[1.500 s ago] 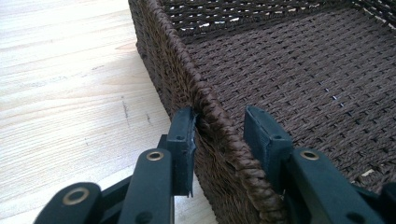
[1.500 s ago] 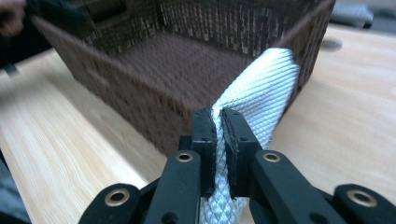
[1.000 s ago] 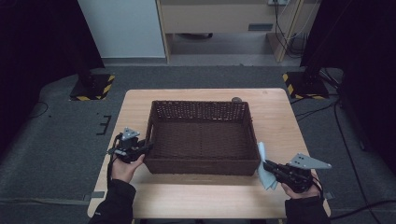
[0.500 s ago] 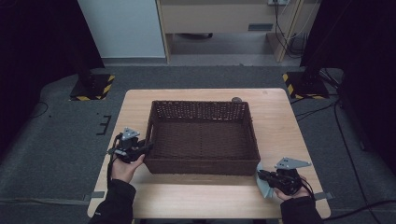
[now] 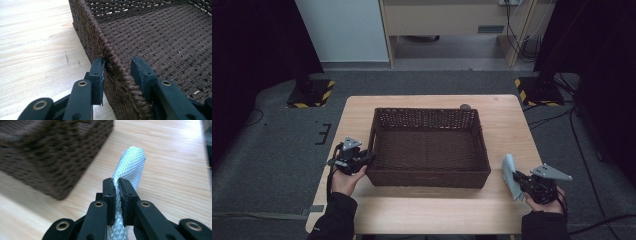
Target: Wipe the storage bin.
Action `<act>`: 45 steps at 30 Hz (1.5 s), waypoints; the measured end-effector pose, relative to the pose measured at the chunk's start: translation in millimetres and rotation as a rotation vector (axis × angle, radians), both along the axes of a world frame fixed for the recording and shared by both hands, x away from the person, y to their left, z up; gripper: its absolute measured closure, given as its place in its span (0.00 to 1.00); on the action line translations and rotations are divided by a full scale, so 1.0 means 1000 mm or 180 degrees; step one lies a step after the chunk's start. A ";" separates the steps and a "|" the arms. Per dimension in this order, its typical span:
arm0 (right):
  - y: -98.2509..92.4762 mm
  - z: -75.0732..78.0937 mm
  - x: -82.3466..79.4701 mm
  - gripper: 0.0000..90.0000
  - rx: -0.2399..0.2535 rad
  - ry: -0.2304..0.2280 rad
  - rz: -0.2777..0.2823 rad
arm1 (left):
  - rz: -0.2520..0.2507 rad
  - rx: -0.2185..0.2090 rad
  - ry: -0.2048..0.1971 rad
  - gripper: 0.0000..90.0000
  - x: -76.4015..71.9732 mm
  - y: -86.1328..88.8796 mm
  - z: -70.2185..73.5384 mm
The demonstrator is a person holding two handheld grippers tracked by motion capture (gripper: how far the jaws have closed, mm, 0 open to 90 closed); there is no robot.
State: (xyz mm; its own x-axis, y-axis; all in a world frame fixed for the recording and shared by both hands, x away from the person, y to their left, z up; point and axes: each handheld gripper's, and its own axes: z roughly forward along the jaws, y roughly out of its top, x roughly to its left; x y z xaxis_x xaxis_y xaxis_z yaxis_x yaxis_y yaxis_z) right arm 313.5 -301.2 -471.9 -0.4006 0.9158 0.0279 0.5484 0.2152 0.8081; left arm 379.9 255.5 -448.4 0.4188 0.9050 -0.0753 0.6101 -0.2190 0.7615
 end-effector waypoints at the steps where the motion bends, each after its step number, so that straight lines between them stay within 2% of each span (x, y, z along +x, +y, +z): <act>1: -0.003 -0.001 0.001 0.94 0.0006 0.0012 -0.0036 | -0.0001 0.0001 0.0000 0.70 0.000 0.000 0.000; 3: -0.007 -0.004 0.003 0.94 -0.0018 0.0038 -0.0067 | -0.0003 0.0005 0.0003 0.70 0.000 0.000 0.000; 6: -0.011 -0.009 0.007 0.94 -0.0044 0.0154 -0.0136 | -0.0002 0.0016 0.0004 0.70 0.000 0.000 0.000; 9: -0.014 -0.018 0.012 0.93 -0.0113 0.0389 -0.0212 | -0.0001 0.0010 0.0004 0.70 0.000 0.000 0.000; 11: -0.015 -0.022 0.013 0.91 -0.0178 0.0491 -0.0251 | 0.0000 0.0011 0.0003 0.70 0.000 0.000 0.000; 12: -0.015 -0.022 0.013 0.90 -0.0194 0.0489 -0.0246 | 0.0000 0.0008 0.0004 0.70 0.000 0.000 0.000; 13: -0.015 -0.022 0.013 0.88 -0.0205 0.0436 -0.0290 | -0.0001 0.0006 0.0003 0.70 0.000 0.000 0.000; 15: -0.015 -0.021 0.012 0.86 -0.0210 0.0419 -0.0294 | -0.0002 0.0003 0.0004 0.70 0.000 0.000 0.000; 17: -0.016 -0.020 0.012 0.78 -0.0206 0.0326 -0.0284 | -0.0006 0.0004 0.0012 0.70 0.000 0.000 0.000; 20: -0.016 -0.019 0.012 0.75 -0.0199 0.0254 -0.0321 | -0.0005 0.0002 0.0006 0.70 0.000 0.000 0.000; 21: -0.016 -0.018 0.012 0.71 -0.0176 0.0189 -0.0343 | -0.0004 0.0002 0.0005 0.70 0.000 0.000 0.000; 22: -0.016 -0.018 0.012 0.71 -0.0176 0.0189 -0.0343 | -0.0004 -0.0004 0.0004 0.70 0.000 0.000 0.000; 25: -0.017 -0.013 0.010 0.66 -0.0090 0.0082 -0.0369 | -0.0004 -0.0009 0.0006 0.70 0.000 0.000 0.000; 28: -0.012 -0.003 0.010 0.58 0.0013 -0.0122 -0.0330 | -0.0009 -0.0001 0.0015 0.70 0.000 0.000 0.000; 32: -0.004 0.004 0.011 0.56 0.0112 -0.0196 -0.0270 | -0.0007 -0.0010 0.0016 0.70 0.000 0.000 0.000; 35: 0.010 0.013 0.015 0.53 0.0208 -0.0256 -0.0114 | -0.0005 0.0001 0.0014 0.70 0.000 0.000 0.000; 36: 0.010 0.013 0.015 0.53 0.0208 -0.0256 -0.0114 | -0.0005 0.0001 0.0014 0.70 0.000 0.000 0.000; 37: 0.018 0.018 0.019 0.53 0.0257 -0.0292 -0.0057 | -0.0003 0.0005 0.0009 0.70 0.000 0.000 0.000; 43: 0.034 0.031 0.033 0.55 0.0320 -0.0381 0.0042 | -0.0012 0.0042 0.0022 0.70 0.001 -0.001 0.001; 45: 0.039 0.034 0.037 0.57 0.0357 -0.0374 0.0063 | -0.0011 0.0040 0.0024 0.70 0.001 -0.001 0.001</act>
